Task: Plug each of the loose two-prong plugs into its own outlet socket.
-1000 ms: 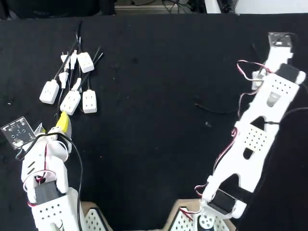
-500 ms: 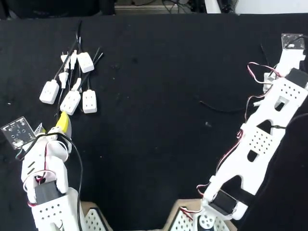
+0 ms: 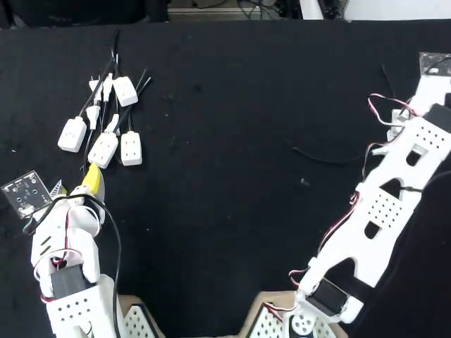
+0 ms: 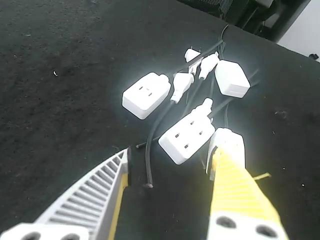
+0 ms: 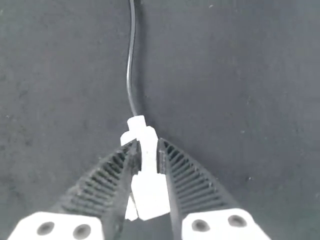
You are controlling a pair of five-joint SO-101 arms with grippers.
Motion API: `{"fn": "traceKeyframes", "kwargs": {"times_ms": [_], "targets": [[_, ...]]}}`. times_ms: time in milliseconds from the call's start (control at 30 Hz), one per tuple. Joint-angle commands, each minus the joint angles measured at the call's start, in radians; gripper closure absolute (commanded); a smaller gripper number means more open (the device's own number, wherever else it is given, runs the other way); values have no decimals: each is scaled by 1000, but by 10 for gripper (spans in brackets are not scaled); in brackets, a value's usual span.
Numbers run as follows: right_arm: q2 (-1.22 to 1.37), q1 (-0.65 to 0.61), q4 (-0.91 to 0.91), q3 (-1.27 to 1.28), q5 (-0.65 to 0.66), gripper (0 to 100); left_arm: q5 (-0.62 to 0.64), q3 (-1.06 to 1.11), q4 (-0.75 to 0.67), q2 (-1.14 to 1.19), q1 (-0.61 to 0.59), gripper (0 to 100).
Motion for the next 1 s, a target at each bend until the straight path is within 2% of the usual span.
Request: {"fn": "traceKeyframes", "kwargs": {"times_ms": [0,467,633,967], "targets": [[15,37,-51,-18,8,946,3,-45,-25,-8,13,737],[41,48,-147,-18,11,946,3,-44,-25,-8,13,737],[44,51,-155,-16,72,947,3,-44,-25,-8,13,737],[36,63,-175,-21,63,948,3,-44,-25,-8,13,737]]}}
